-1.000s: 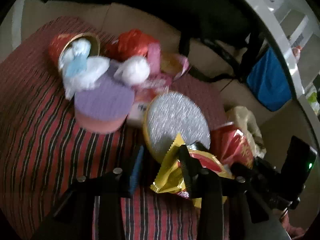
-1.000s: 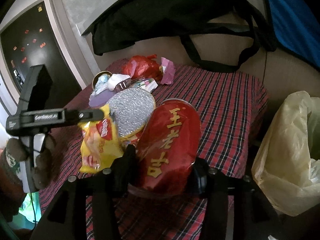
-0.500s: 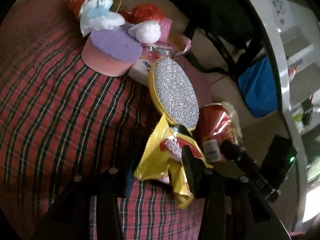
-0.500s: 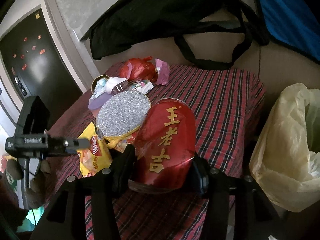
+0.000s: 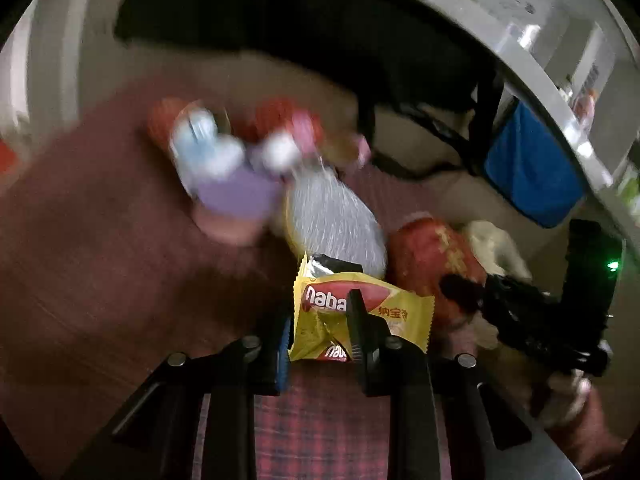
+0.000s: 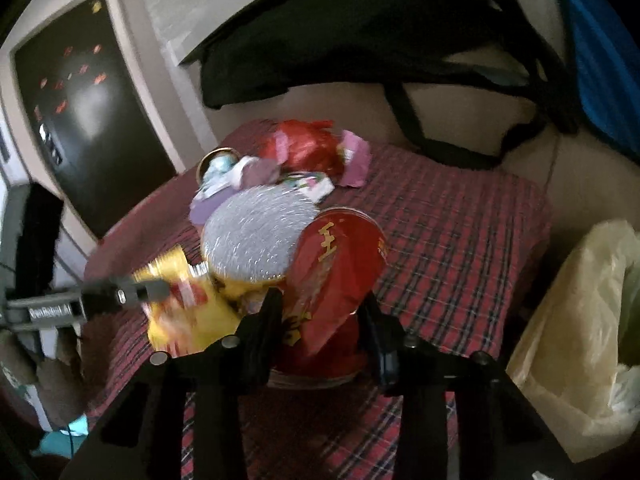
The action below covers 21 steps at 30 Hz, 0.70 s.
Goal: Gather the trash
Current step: 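Grasp the yellow Nabati wrapper with the left tool and lift it, then carry the red can and wrapper to the bin and release both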
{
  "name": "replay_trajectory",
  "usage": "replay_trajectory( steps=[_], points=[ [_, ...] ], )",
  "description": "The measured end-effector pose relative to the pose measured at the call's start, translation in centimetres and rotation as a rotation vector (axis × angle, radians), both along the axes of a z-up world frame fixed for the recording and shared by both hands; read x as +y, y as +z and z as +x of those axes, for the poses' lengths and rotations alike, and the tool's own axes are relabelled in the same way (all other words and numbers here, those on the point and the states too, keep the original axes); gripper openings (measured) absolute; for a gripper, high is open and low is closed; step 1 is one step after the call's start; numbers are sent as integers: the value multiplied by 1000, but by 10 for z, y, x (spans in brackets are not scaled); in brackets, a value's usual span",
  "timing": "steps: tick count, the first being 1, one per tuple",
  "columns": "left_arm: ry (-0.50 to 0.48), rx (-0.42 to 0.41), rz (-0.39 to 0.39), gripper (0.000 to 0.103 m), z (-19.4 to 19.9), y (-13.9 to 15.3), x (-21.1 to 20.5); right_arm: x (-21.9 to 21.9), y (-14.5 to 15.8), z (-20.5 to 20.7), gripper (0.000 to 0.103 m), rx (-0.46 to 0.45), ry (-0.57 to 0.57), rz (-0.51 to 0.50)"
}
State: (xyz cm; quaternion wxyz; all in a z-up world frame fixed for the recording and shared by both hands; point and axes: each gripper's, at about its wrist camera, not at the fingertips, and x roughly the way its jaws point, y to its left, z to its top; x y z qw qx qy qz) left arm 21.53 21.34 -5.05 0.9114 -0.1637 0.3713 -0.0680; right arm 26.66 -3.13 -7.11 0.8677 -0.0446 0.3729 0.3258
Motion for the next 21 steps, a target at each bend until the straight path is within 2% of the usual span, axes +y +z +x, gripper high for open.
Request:
replay_trajectory(
  steps=[4,8,11,16,21],
  points=[
    [57,-78,157,25,-7,14,0,16,-6,5,43,14,0,-6],
    [95,-117,245,25,-13,17,3,28,-17,20,43,77,7,-8],
    [103,-143,280,25,-20,22,5,28,-11,20,42,75,18,21],
    [125,-203,312,25,-19,43,-4,13,31,6,41,-45,-16,52],
    [128,-317,343,25,-15,84,-31,-22,86,-6,41,-164,-66,92]
  ],
)
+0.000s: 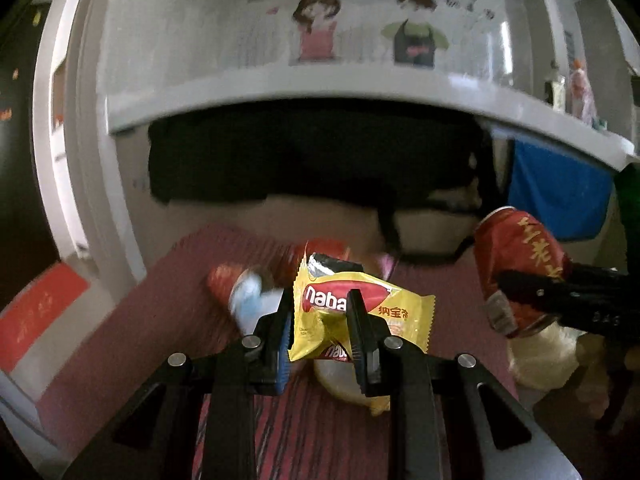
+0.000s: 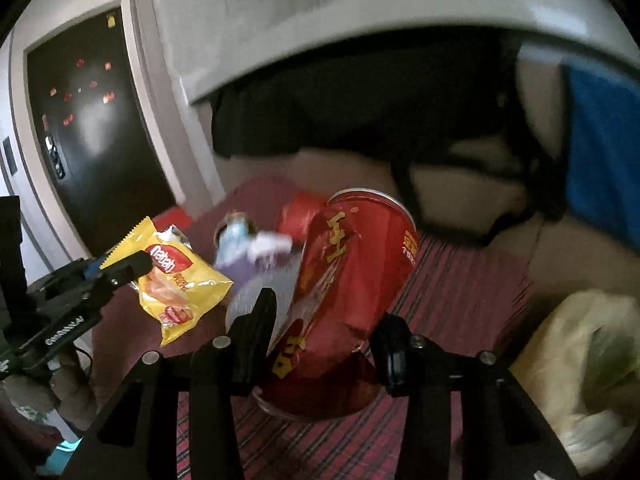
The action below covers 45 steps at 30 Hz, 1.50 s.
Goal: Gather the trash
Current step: 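Carry the red can and wrapper to the bin and release both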
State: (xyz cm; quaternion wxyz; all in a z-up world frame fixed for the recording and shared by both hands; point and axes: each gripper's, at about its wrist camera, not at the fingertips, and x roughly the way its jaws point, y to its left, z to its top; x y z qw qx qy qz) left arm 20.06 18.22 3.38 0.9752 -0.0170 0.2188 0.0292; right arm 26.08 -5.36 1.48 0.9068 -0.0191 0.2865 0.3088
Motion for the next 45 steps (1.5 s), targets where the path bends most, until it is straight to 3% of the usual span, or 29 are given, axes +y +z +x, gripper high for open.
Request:
replay_trajectory(
  steps=[4,10,14,23,34,37,38,39,41,45],
  points=[
    [-57,-77,12,25,9,30,-36,-38,36,-10,41,-101,-80,-9],
    [-243,-143,-65,25,37,54,-106,-114,65,-20,41,-208,-240,-52],
    [-366,-97,-110,26,65,46,-160,-166,62,-21,41,-242,-362,-98],
    [-489,62,-132,26,121,2,-250,-243,33,3,41,-145,-476,-59],
    [-525,130,-128,26,148,-29,-288,-273,-4,32,41,-43,-498,-16],
    [-597,163,-202,27,160,-39,-287,-276,-10,37,42,-34,-488,-11],
    [-620,176,-227,34,164,-42,-286,-278,-12,39,43,-38,-484,-2],
    [-645,201,-251,43,170,-46,-286,-280,-15,41,50,-43,-480,10],
    [-628,230,-263,50,178,-50,-284,-287,-20,47,64,-32,-486,36],
    [-600,261,-314,50,183,-51,-269,-292,-25,48,65,-8,-498,70]
  ],
)
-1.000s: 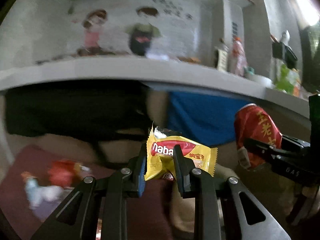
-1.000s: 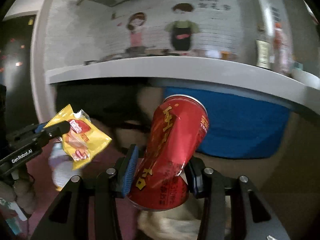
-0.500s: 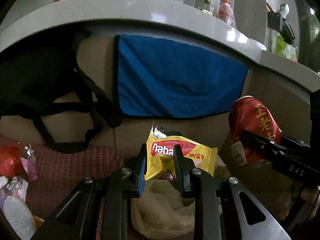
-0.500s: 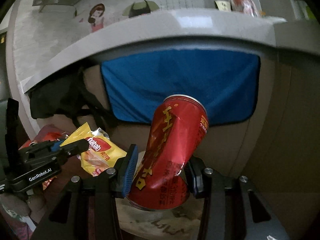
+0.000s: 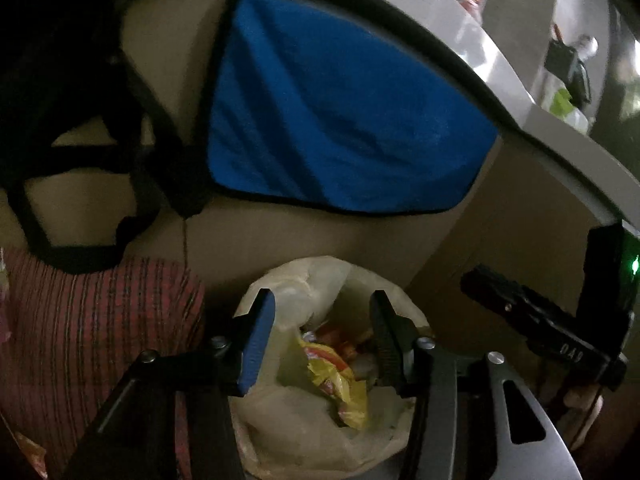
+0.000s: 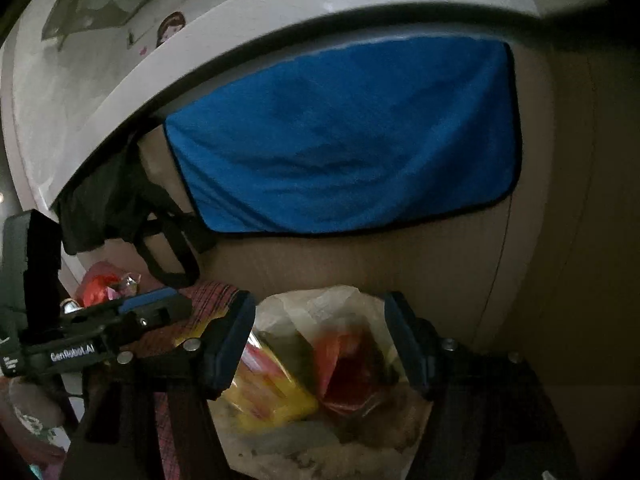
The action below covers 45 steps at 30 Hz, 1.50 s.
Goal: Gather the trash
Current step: 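Carry the red can and wrapper to the bin and release both, then move both tools back over the table toward the remaining trash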
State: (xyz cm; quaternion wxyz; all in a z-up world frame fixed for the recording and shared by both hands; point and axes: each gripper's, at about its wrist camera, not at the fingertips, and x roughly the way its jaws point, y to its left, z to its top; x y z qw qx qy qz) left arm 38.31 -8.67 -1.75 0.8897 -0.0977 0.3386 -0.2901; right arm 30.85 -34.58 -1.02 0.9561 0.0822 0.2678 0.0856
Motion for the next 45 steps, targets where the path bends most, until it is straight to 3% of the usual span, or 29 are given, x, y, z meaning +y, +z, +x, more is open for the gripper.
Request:
replay_trajectory(
  steps=[7,13,18,27,36,45],
  points=[
    [87,-71,23,50,-30,19,46,21,8,-19,65,-19,17,-27],
    [209,-157,64,50,-73,36,115,68,22,-47,65,-80,60,-77],
    [336,-194,89,50,-115,43,188,121,28,-71,65,-123,120,-88],
    [568,-207,139,50,-170,34,313,246,21,-78,66,-99,349,-152],
    [769,-168,173,50,-213,29,418,343,-5,-42,66,-1,508,-174],
    [956,-175,181,50,-249,56,502,404,-23,21,64,46,497,-223]
  ],
)
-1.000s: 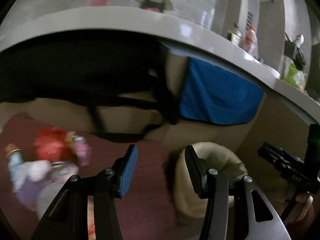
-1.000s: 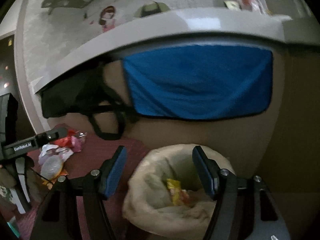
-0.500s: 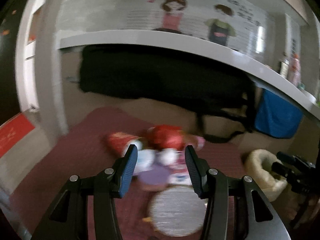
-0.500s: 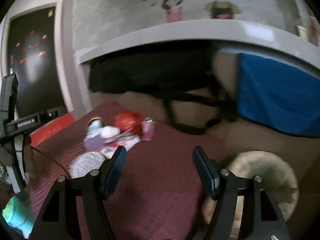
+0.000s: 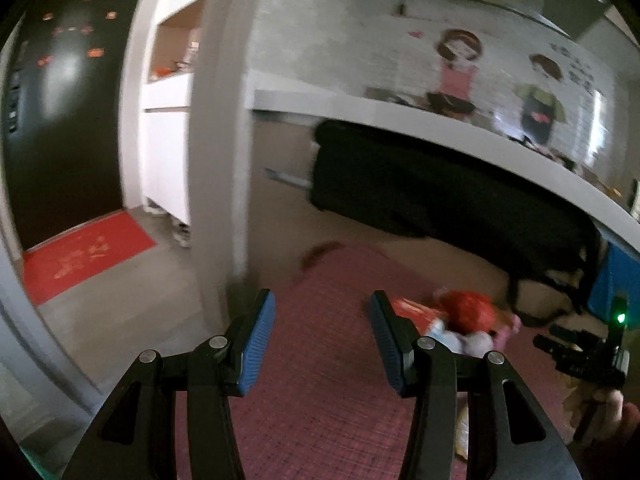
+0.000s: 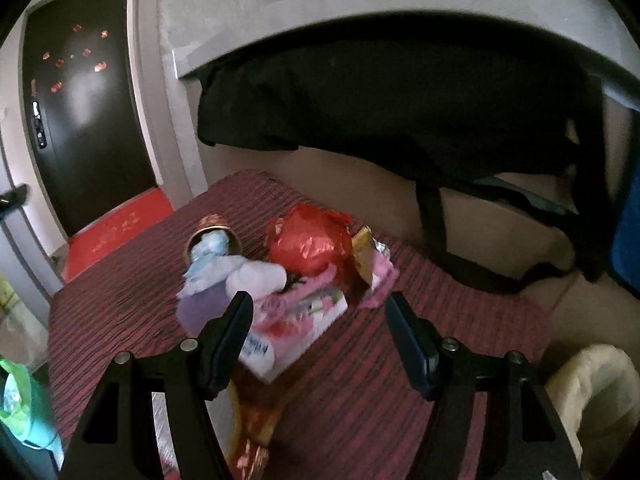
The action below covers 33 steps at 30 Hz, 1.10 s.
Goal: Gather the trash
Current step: 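Move both tools back over the table toward the remaining trash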
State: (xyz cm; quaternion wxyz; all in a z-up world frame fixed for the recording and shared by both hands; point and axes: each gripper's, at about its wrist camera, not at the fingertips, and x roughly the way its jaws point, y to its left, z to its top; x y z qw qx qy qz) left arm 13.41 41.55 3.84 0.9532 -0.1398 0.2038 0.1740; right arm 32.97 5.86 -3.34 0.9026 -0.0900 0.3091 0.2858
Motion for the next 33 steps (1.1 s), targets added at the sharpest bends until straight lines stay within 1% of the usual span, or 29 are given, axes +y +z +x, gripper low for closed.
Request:
replay_trajectory(
  steps=[2,3,5,9,11,13,15,18,19,20,21,22,24,25,26,27,31,33],
  points=[
    [15,-18,-43,51,-2,-5,13,10,-7,15,63,-4,-19,-20],
    [9,-23,-74,51,-1,-12,19,14,-9,23,61,-6,-29,-28],
    [-26,-21,-131,51,8,-30,24,22,-13,40,60,-1,-42,-18],
    [-101,24,-185,51,35,-64,16,36,-14,76,60,30,-52,24],
    [-138,42,-202,51,47,-76,12,39,-17,94,60,42,-73,30],
    [-179,50,-216,51,56,-86,3,40,-24,113,60,76,-101,44],
    [-215,55,-218,51,64,-94,-3,36,-35,131,60,134,-120,64],
    [-250,53,-214,51,73,-100,-11,27,-55,146,61,250,-103,136],
    [-258,52,-218,51,74,-101,-13,21,-60,147,61,304,-74,182],
    [-266,51,-221,51,77,-103,-15,20,-66,147,57,359,-36,216],
    [-274,52,-225,51,79,-105,-18,20,-69,142,47,393,0,232],
    [-281,54,-227,51,83,-105,-20,21,-70,137,46,389,11,219],
    [-299,56,-233,51,86,-107,-27,31,-69,116,36,361,70,145],
    [-304,56,-233,51,88,-107,-30,34,-69,109,34,355,92,127],
    [-311,56,-232,51,88,-107,-33,39,-70,98,30,349,121,107],
    [-317,59,-230,51,88,-107,-37,43,-70,85,22,348,158,93],
    [-327,70,-227,51,86,-106,-48,53,-67,47,18,343,248,63],
    [-336,76,-223,51,85,-106,-53,54,-67,28,13,337,275,49]
  ],
)
